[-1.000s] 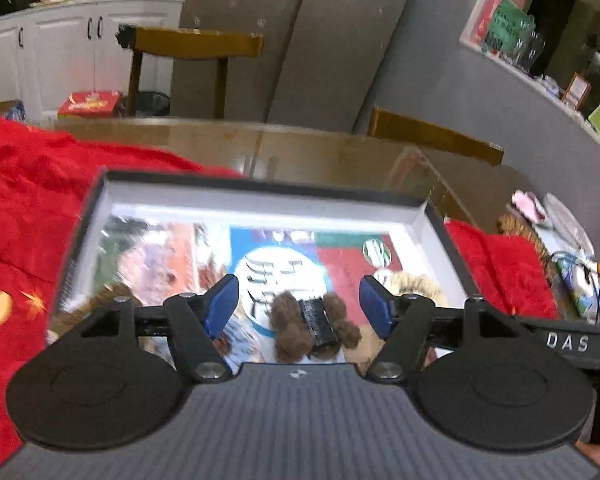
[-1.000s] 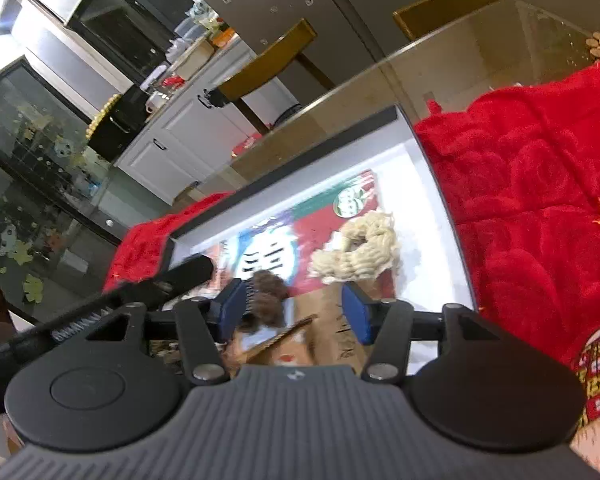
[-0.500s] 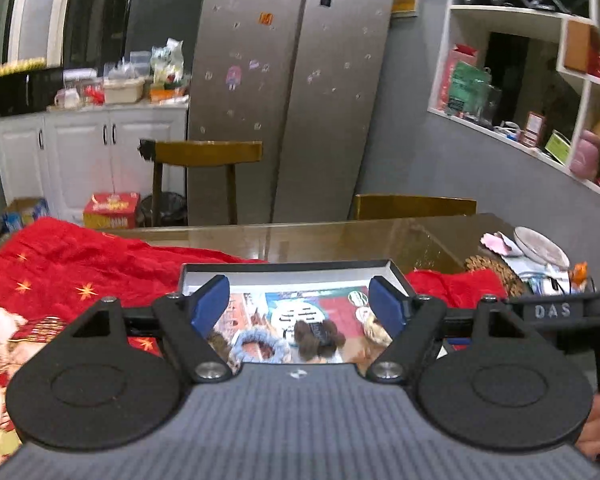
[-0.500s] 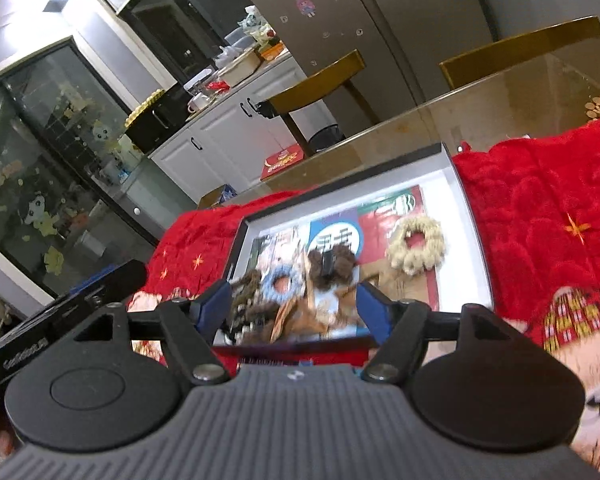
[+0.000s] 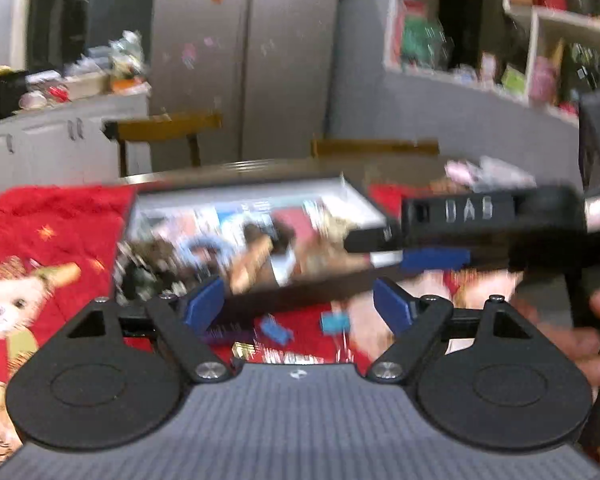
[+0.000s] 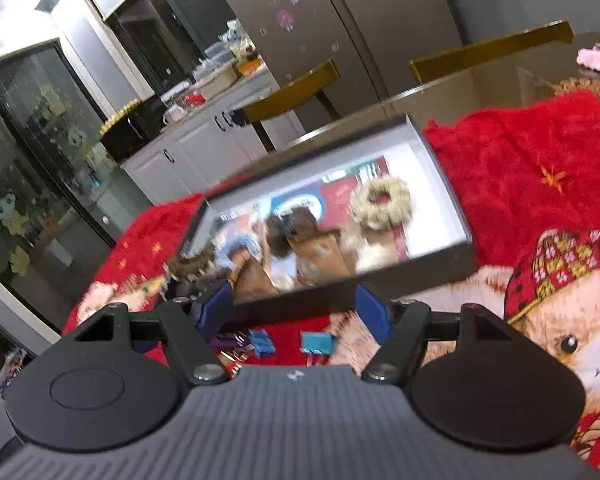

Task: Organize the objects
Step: 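Withdraw both open tools from the box back toward the remaining items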

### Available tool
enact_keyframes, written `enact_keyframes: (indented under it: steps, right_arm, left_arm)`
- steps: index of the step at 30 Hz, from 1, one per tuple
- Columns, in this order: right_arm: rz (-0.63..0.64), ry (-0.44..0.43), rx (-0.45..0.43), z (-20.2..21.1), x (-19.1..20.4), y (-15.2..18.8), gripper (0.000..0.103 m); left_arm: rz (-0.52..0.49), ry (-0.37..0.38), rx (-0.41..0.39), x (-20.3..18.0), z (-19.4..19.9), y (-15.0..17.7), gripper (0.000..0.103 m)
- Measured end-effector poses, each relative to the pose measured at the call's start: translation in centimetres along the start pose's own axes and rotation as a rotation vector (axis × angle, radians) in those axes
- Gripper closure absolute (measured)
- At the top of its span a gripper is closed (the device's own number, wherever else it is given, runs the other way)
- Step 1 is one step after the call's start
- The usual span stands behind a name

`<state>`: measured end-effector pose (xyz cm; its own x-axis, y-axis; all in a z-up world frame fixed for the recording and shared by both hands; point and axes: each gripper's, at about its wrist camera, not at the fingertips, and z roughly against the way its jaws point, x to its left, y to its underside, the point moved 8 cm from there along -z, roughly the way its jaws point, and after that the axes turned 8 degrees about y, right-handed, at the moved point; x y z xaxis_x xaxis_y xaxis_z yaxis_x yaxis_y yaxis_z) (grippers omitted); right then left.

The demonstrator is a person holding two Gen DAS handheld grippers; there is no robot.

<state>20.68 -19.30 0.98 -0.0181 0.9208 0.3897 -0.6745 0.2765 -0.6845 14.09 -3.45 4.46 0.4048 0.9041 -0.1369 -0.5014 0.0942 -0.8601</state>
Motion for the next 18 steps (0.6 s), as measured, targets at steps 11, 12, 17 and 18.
enact_keyframes:
  steps: [11,12,17,18]
  right_arm:
    - [0.09,0.06,0.009,-2.1,0.2,3.0,0.036]
    - [0.103,0.062,0.011,-2.2,0.2,3.3,0.037]
    - [0.143,0.054,0.03,-3.1,0.0,3.6,0.037]
    - [0.152,0.057,0.027,-3.1,0.1,3.7,0.037]
  left_arm:
    - [-0.035,-0.015,0.149,1.2,-5.0,4.3,0.018]
    - [-0.038,-0.013,0.157,1.3,-5.3,4.7,0.018]
    - [-0.078,-0.097,0.169,2.2,-6.7,5.5,0.017]
    - [-0.074,-0.094,0.165,2.3,-6.8,5.6,0.017]
